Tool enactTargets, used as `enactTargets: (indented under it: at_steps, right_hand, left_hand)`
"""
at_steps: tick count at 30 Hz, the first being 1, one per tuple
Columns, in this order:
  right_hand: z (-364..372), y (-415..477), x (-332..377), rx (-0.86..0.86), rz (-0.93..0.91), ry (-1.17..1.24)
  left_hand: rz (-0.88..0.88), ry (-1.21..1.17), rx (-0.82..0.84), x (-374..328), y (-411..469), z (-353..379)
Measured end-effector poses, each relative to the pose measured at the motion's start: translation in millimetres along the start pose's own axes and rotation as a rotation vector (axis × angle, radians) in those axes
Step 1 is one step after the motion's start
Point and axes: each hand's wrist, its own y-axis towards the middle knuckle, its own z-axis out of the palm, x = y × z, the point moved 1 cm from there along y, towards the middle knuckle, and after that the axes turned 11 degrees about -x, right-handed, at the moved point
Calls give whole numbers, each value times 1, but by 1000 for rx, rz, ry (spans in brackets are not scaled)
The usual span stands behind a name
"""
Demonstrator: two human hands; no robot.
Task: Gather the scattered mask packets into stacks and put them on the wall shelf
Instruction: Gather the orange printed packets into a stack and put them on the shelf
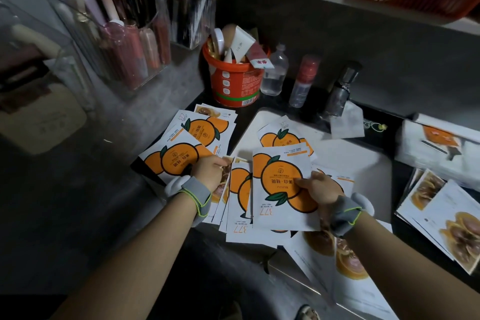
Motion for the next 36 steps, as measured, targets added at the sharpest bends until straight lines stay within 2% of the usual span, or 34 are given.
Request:
enactTargets:
  at_steps: [4,8,9,11,15,20,28,33,36]
  right_hand:
    - [2,-1,-2,-23,-12,-22]
    - [7,0,-8,-21,8,-24]
    - [9,1,-10,-20,9,-21]
    - [10,3,-12,-24,10,-30]
    - [10,6,-16,-35,10,-29]
    - [13,16,-29,-55,21,-50]
    - [13,17,-30,-54,30,-75]
    - [13,11,-23,-66,30,-64]
    - [14,10,-21,-91,22,-56]
  left_hand:
    - [-61,-35,14,4,-3,1]
    - [-197,-46,203,2,-13,8]
    - [-229,-36,199,-1,-17,9]
    - [-158,-3,110,-2,-20,10]
    - [-93,-22,131,-2,-19,15]
    - [-132,95,107,-5,-14,22]
    - [-118,131,11,-16,-15,21]
    - [-158,29,-35,-17,-18,19]
    - [-187,-72,9,-21,-19,21]
